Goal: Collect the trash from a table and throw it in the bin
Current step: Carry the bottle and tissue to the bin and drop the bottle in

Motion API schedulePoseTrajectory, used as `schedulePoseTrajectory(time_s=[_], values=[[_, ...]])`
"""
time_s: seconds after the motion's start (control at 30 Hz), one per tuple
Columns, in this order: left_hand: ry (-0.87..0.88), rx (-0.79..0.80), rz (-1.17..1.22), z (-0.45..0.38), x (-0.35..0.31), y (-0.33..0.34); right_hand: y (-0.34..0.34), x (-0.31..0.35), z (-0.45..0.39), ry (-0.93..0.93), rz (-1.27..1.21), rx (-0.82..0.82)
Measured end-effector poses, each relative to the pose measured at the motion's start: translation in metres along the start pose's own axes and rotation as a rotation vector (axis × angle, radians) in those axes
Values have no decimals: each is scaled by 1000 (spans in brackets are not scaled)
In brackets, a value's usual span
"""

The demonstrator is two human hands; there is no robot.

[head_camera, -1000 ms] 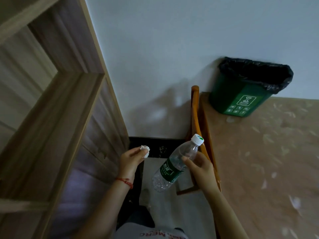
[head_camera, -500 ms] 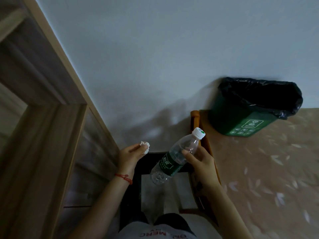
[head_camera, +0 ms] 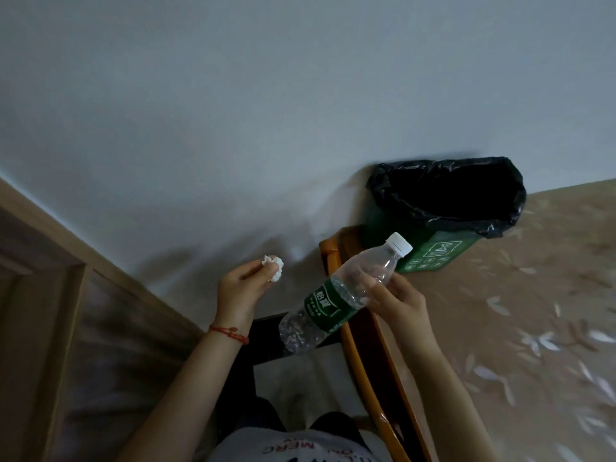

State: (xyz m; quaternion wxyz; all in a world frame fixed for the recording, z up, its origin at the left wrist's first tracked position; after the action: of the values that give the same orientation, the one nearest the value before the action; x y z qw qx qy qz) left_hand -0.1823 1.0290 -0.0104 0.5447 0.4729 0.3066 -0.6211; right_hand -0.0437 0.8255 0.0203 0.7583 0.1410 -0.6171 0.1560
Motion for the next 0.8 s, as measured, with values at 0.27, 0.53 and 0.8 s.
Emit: schedulePoseTrajectory(time_s=[0.27, 0.53, 0.8], values=[[-38, 285, -83, 2, -6, 94, -55, 26, -11, -22, -44, -217], [-54, 554, -209, -1, -3, 170, -89, 33, -13, -11, -89, -483], [-86, 687, -281, -10, 8, 209, -100, 46, -21, -29, -114, -603]])
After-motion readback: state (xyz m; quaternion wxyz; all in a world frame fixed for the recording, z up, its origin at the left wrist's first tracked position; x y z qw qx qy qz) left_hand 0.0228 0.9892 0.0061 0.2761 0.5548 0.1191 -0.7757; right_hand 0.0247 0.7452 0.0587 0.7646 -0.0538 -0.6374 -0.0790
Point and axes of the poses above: each hand's wrist, its own z-axis away from the middle knuckle, its own y-axis out of the palm, x = y × z, the point moved 8 cm from there along -z, towards the middle knuckle, and after that the axes turned 13 degrees about -x, right-handed, at the moved point
